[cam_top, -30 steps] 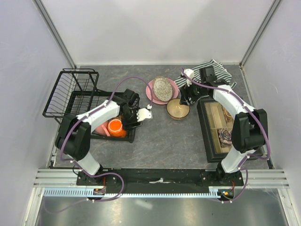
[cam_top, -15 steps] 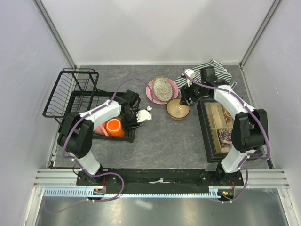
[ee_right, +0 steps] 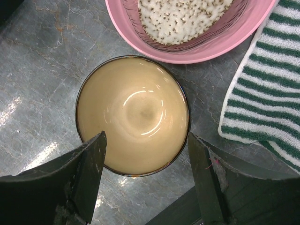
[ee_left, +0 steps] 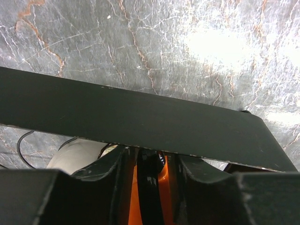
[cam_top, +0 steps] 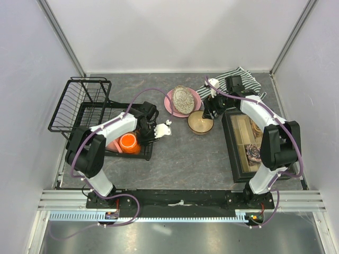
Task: Unload the mixed dishes from the dish rack
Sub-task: Pick up the cup from the dish rack.
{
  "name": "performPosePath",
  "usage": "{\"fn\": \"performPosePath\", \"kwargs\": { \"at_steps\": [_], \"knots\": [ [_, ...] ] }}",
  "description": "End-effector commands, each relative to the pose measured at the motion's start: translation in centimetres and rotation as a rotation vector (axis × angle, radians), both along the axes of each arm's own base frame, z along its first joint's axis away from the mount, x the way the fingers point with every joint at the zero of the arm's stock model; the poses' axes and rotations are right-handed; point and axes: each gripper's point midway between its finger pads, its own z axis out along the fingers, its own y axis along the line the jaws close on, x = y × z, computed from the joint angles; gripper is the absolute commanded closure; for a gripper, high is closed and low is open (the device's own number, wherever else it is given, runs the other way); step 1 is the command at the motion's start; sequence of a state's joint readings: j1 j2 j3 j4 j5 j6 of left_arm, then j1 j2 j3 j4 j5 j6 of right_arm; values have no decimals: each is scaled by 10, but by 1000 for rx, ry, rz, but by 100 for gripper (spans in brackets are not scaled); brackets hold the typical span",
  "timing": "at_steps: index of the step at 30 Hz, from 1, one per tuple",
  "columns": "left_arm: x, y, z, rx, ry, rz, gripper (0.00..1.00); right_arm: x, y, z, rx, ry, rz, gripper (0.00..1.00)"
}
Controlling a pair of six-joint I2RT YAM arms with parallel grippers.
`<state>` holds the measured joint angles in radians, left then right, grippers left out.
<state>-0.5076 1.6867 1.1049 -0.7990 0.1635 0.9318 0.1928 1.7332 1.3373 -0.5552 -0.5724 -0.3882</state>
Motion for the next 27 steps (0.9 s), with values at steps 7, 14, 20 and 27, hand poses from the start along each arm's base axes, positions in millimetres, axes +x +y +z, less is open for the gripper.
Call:
{"fn": "performPosePath", "kwargs": {
  "at_steps": [7,14,20,27],
  "knots": [
    [17,-10,-14,-23,-51,6,78,0,3,1,32,5,19,23],
    [23,-12,-3,-28,-68,17,98,0,3,-3,32,16,20,23],
    [25,-14,19,-41,-80,20,98,-1,3,-5,33,24,21,23],
    [30,-23,59,-97,-116,16,98,-1,4,-7,34,28,24,23]
  ]
}}
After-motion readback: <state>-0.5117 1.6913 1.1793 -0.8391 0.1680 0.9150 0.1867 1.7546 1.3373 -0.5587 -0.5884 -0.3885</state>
